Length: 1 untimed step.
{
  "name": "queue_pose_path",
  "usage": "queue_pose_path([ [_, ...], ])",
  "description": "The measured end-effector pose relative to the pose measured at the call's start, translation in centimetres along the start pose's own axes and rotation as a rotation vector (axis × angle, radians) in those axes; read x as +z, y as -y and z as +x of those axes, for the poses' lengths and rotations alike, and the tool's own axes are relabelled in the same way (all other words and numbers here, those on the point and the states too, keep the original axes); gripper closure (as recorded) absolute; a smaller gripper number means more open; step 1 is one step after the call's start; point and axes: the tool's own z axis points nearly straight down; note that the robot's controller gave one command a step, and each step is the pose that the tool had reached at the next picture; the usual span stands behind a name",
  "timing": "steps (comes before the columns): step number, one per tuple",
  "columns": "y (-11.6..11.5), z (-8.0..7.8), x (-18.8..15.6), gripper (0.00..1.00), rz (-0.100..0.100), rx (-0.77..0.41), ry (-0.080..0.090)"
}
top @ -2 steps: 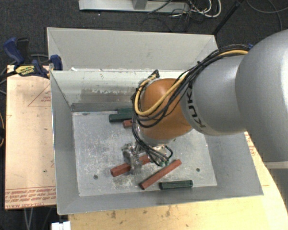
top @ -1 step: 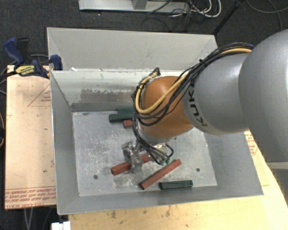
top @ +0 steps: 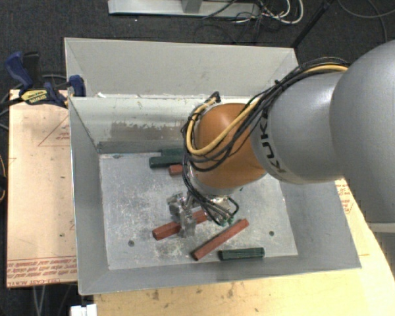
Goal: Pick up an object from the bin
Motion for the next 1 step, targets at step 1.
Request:
queue_pose_path([
  [1, -0.03, 0.10, -0.63, 1.00, 0.000, 0.000, -0.005],
])
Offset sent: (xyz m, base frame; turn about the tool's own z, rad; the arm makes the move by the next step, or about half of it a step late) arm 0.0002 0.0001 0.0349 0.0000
